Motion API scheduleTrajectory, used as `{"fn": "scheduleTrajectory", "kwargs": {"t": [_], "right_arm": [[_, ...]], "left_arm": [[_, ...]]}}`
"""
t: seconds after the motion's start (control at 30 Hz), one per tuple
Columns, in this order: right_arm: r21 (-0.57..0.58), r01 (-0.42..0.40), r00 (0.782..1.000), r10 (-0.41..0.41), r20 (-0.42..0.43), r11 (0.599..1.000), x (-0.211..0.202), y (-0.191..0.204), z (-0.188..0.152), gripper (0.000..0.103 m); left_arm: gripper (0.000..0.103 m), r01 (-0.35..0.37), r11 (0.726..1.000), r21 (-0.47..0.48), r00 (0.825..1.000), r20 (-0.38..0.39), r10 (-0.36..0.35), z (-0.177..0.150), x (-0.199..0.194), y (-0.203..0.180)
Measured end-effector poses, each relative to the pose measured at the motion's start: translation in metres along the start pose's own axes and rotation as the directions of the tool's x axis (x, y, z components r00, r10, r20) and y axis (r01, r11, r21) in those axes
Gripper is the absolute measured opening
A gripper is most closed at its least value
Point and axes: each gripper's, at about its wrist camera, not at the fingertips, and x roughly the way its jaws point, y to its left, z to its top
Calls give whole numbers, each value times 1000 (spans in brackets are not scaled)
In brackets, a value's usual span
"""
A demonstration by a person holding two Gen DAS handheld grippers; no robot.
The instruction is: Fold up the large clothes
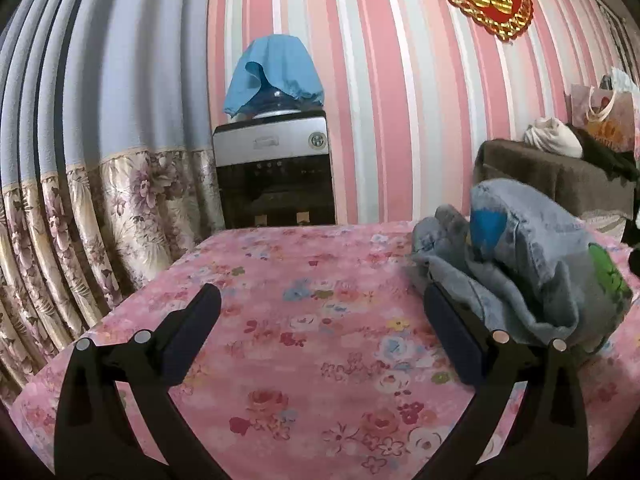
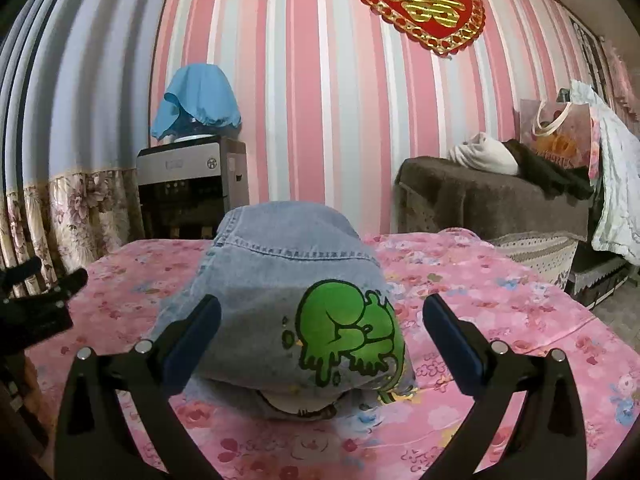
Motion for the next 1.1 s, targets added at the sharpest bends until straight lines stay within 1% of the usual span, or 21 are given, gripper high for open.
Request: {"fn": "scheduleTrajectory", "kwargs": {"t": [0.07,0.2,0.33,0.43,1.1], "right_arm": [[3,3,1000,-3,12,1000,-3,1,-1,101],[9,12,999,-12,39,1000,-9,0,-1,101],[-1,17,999,-17,36,1000,-8,2,0,101],[-15,16,999,-15,48,1000,-11,5,0,101],[-8,25,998,-25,61,1000,-14,3,0,101]], "left_arm": [[100,18,1000,-11,1000,-1,-18,-1,0,2],[100,15,1000,-27,1000,13,-15,-3,-2,6],[100,5,1000,-21,1000,26,-4,-3,-5,6],[100,4,1000,-16,999,35,-4,-3,-7,6],[100,5,1000,-15,1000,25,-5,-3,-7,7]]}}
